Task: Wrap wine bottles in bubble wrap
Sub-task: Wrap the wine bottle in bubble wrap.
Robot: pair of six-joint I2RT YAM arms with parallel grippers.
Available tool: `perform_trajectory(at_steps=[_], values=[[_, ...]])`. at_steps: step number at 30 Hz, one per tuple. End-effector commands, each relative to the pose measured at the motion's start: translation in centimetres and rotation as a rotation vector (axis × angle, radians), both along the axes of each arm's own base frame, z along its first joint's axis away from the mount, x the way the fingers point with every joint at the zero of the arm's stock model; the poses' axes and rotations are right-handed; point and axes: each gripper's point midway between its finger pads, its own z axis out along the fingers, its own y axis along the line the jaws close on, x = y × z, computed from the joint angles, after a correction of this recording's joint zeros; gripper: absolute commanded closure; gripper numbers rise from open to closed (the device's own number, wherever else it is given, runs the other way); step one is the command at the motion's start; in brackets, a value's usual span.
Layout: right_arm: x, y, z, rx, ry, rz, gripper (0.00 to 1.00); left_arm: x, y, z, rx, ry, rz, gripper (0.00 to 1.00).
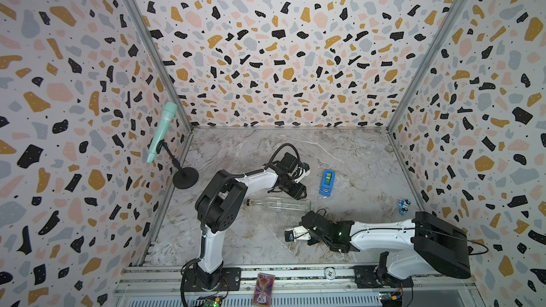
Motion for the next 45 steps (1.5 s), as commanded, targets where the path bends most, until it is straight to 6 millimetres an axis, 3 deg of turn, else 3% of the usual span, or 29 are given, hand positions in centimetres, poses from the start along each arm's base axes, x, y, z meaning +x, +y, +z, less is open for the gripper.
perform_trajectory(at_steps=[1, 7, 10, 12, 13, 16, 17, 22, 25, 31, 35, 38, 39, 42, 45], values=[[-0.1, 0.0, 1.2, 0.061, 0.042, -0.033, 1.0, 2.5, 1.4, 4.5, 0.001, -0.184, 0.052, 0.4], [0.2, 0.3, 3.8, 0.187, 0.128, -0.059, 1.0, 4.7, 7.9, 10.1, 0.066, -0.46, 0.236, 0.36], [0.2, 0.1, 4.3, 0.219, 0.151, -0.06, 1.0, 3.4, 11.4, 12.3, 0.117, -0.621, 0.273, 0.34], [0.2, -0.1, 4.1, 0.218, 0.172, -0.063, 0.99, 1.9, 12.7, 13.5, 0.09, -0.694, 0.277, 0.32], [0.1, -0.2, 3.9, 0.212, 0.185, -0.065, 0.91, 0.9, 13.2, 13.8, 0.07, -0.728, 0.276, 0.31], [-0.7, -0.1, 3.5, 0.188, 0.243, -0.06, 0.5, -1.3, 14.2, 14.0, 0.033, -0.805, 0.273, 0.24], [-1.0, -0.1, 3.5, 0.174, 0.247, -0.062, 0.43, -1.6, 14.4, 13.9, 0.033, -0.809, 0.279, 0.22], [-2.7, -0.7, 3.3, 0.075, 0.225, -0.023, 0.33, -1.1, 14.6, 13.0, 0.065, -0.747, 0.318, 0.22], [-3.4, -1.5, 2.1, 0.0, 0.208, -0.024, 0.3, -0.5, 14.1, 12.9, 0.054, -0.709, 0.344, 0.22], [-3.1, -2.8, 0.0, -0.082, 0.184, -0.065, 0.28, -0.4, 13.3, 11.8, 0.03, -0.673, 0.341, 0.22], [-2.4, -3.1, -1.2, -0.115, 0.14, -0.071, 0.29, -0.3, 13.2, 11.5, 0.028, -0.667, 0.346, 0.22], [-2.0, -3.4, -2.3, -0.172, 0.126, -0.085, 0.38, -0.3, 13.2, 11.8, 0.024, -0.673, 0.343, 0.22], [-1.8, -3.6, -2.6, -0.193, 0.119, -0.093, 0.45, -0.3, 13.2, 11.9, 0.026, -0.677, 0.342, 0.22], [-0.9, -4.0, -2.9, -0.214, 0.074, -0.126, 0.79, -0.4, 13.3, 12.3, 0.036, -0.698, 0.316, 0.22], [-0.5, -3.5, -1.8, -0.174, 0.052, -0.129, 0.97, -0.9, 13.4, 12.8, 0.034, -0.73, 0.283, 0.22]])
